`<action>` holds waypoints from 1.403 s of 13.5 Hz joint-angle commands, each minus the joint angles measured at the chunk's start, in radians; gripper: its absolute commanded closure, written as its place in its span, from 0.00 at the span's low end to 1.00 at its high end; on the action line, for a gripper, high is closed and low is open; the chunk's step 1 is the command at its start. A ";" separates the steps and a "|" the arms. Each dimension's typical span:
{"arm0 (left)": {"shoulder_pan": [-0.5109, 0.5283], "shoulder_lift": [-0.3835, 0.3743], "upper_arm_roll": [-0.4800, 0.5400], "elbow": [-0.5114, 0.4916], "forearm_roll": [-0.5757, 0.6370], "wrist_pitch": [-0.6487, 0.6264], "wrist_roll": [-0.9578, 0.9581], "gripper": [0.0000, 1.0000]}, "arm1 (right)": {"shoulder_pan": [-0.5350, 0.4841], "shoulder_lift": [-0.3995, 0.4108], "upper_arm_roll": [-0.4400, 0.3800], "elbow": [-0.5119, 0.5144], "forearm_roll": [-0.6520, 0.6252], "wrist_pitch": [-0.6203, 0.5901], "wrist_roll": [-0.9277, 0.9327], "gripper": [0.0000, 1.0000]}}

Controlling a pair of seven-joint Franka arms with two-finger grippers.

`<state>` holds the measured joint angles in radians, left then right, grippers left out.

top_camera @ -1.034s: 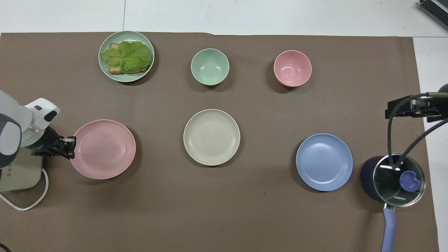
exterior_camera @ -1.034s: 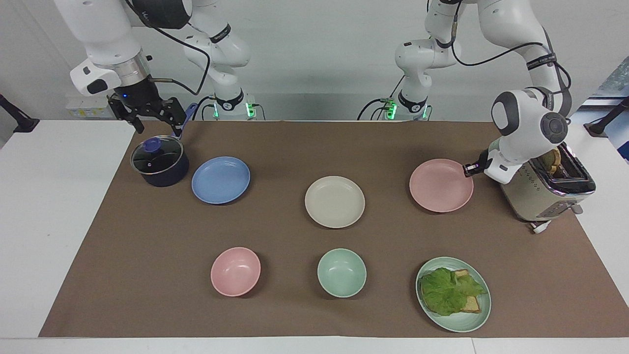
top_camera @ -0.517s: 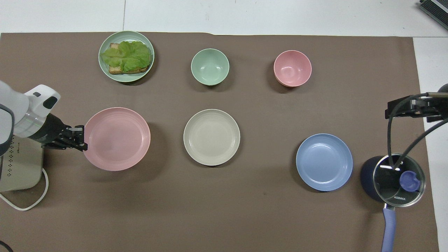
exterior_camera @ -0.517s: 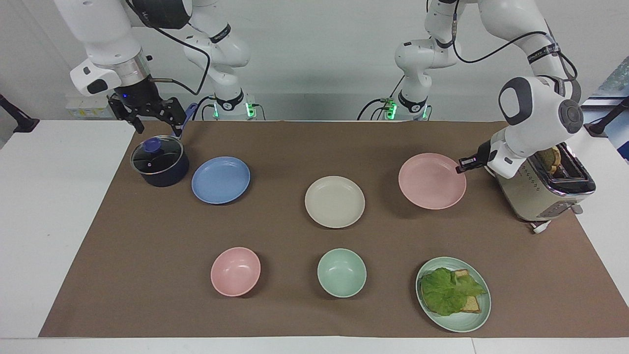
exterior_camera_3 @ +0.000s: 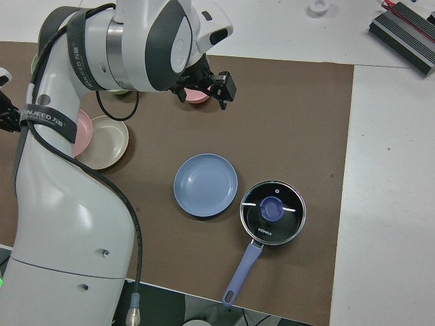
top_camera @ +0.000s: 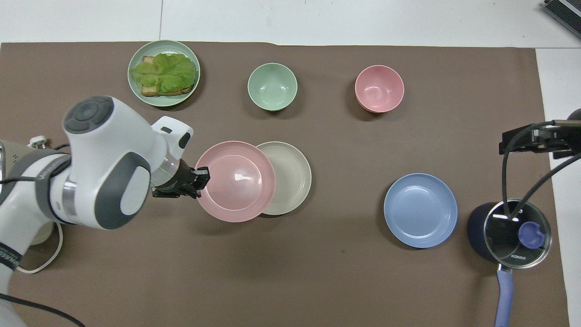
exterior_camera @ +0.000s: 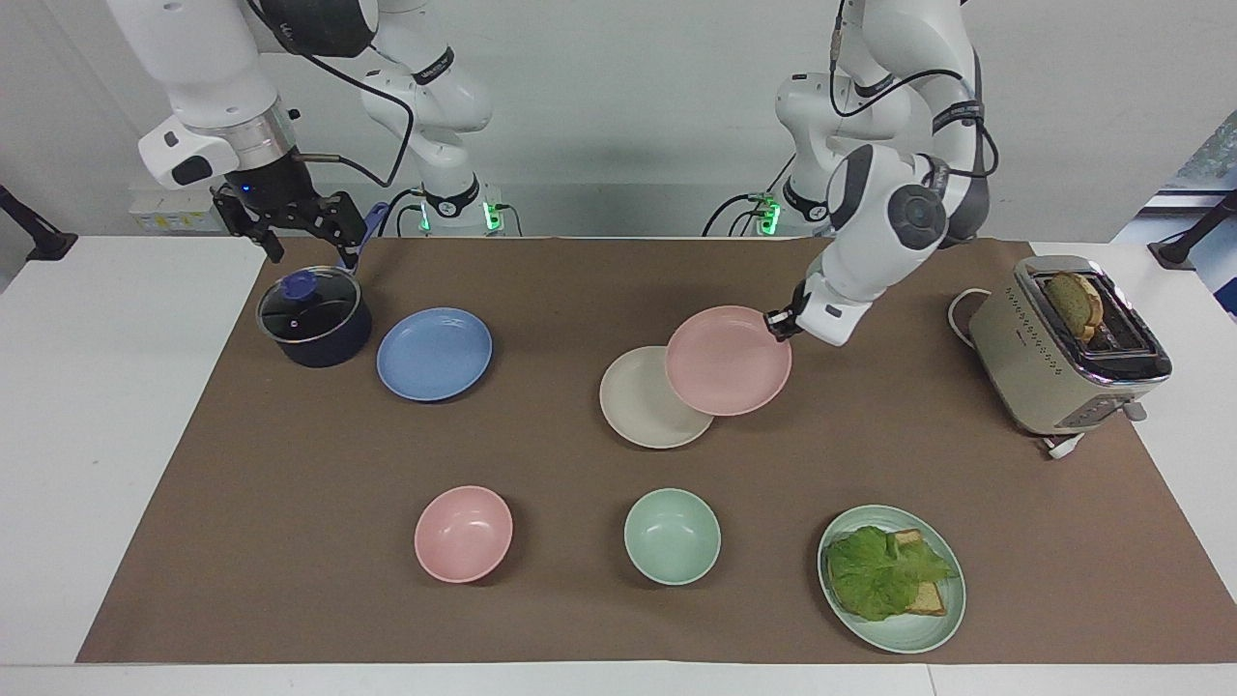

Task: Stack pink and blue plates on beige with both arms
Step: 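Slide the pink plate with the left gripper onto the beige plate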

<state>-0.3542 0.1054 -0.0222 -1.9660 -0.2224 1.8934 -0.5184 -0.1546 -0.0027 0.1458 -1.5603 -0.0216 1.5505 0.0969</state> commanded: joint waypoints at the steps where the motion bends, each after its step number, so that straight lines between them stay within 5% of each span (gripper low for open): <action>1: -0.067 -0.003 0.021 -0.069 -0.032 0.110 -0.029 1.00 | -0.011 -0.026 0.003 -0.035 0.008 0.003 0.001 0.00; 4: -0.127 0.036 0.021 -0.102 -0.060 0.257 -0.052 1.00 | -0.011 -0.028 0.003 -0.035 0.008 0.003 0.003 0.00; 8: -0.140 0.040 0.021 -0.099 -0.089 0.300 -0.054 1.00 | -0.011 -0.028 0.003 -0.035 0.008 0.005 0.003 0.00; 9: -0.140 0.040 0.021 -0.099 -0.089 0.302 -0.052 0.91 | -0.011 -0.028 0.003 -0.035 0.008 0.005 0.004 0.00; 11: -0.140 0.040 0.021 -0.097 -0.089 0.303 -0.054 0.09 | -0.010 -0.028 0.003 -0.035 0.008 0.003 0.004 0.00; 12: -0.140 0.040 0.021 -0.097 -0.089 0.303 -0.057 0.00 | -0.011 -0.028 0.005 -0.035 0.008 0.005 0.003 0.00; 16: -0.123 0.054 0.031 -0.077 -0.074 0.283 -0.043 0.00 | -0.010 -0.028 0.005 -0.034 0.008 0.005 0.004 0.00; 19: -0.042 0.062 0.035 -0.062 0.103 0.262 0.020 0.00 | -0.006 -0.028 0.005 -0.033 0.008 0.005 0.004 0.00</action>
<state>-0.4409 0.1590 0.0118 -2.0456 -0.2058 2.1791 -0.5447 -0.1547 -0.0059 0.1458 -1.5683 -0.0215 1.5506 0.0969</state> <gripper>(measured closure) 0.009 0.000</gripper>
